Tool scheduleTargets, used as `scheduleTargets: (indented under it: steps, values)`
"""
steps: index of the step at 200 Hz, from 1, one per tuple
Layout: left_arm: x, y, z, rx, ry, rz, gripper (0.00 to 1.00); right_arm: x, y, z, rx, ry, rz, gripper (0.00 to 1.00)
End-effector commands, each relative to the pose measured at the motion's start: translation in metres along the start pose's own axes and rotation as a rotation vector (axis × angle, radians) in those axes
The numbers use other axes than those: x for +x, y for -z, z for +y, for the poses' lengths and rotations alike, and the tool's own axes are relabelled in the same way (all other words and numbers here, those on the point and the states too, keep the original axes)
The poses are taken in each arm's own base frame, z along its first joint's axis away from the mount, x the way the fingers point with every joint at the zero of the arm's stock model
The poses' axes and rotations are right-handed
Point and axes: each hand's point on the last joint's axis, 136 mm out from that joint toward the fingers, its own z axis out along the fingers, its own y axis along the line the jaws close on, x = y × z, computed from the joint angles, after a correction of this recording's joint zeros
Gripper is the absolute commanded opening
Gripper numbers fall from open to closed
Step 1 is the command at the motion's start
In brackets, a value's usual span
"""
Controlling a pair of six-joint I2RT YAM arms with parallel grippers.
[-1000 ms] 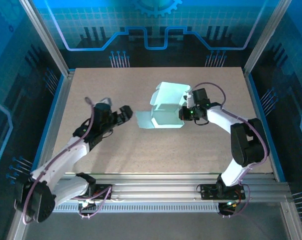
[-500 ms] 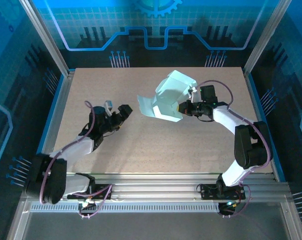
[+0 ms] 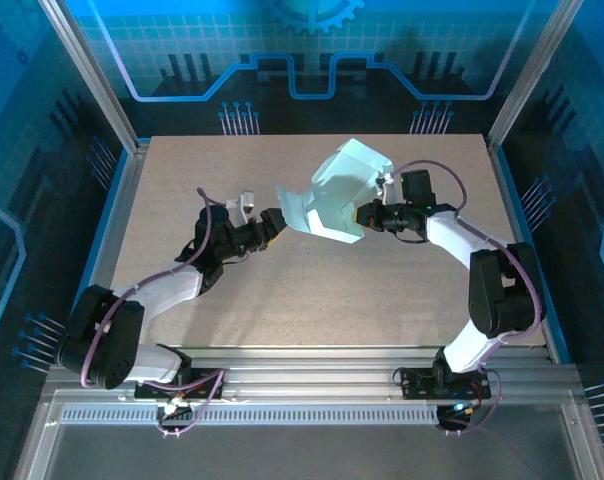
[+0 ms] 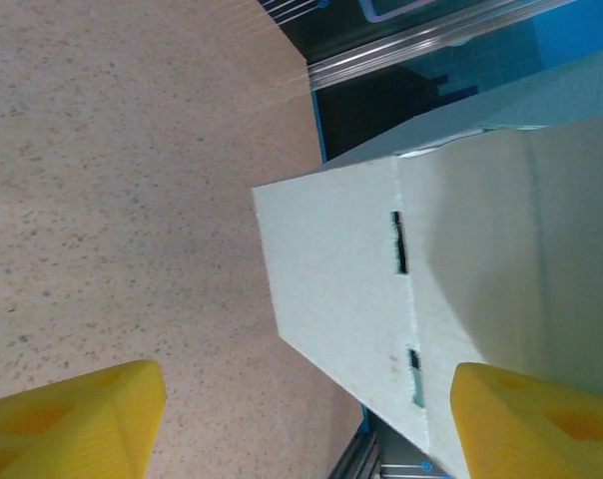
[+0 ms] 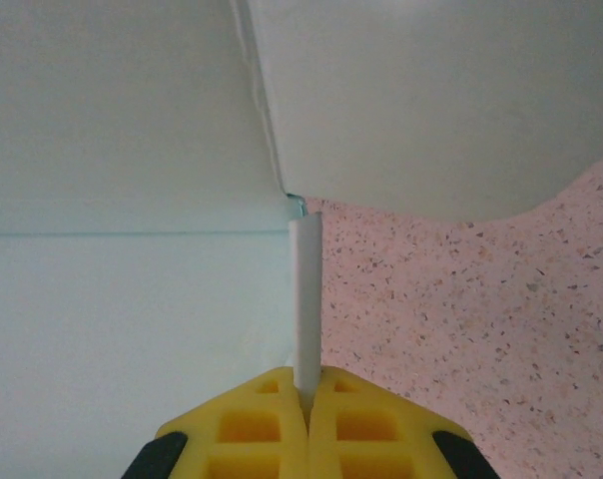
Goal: Fold the paper box
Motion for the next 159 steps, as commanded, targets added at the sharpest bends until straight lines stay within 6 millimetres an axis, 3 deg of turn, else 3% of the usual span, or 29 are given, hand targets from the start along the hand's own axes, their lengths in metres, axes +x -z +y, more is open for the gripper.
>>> scheduleTargets:
  steps: [1, 33, 90, 135, 159]
  values:
    - [0.003, -0.007, -0.025, 0.070, -0.040, 0.041, 0.76, 0.004, 0.003, 0.001, 0.018, 0.034, 0.011, 0.00]
    - [0.007, -0.011, -0.027, 0.056, -0.035, 0.064, 0.75, 0.009, 0.001, -0.002, 0.068, 0.059, 0.026, 0.00]
    - [0.016, -0.017, -0.009, -0.039, -0.011, 0.101, 0.64, 0.011, 0.001, -0.006, 0.189, 0.135, 0.029, 0.00]
    - [0.022, -0.021, 0.004, -0.109, 0.022, 0.137, 0.48, 0.013, 0.006, -0.010, 0.295, 0.201, 0.034, 0.00]
    - [0.025, -0.027, 0.011, -0.125, 0.045, 0.157, 0.47, 0.014, 0.007, -0.012, 0.339, 0.221, 0.037, 0.00]
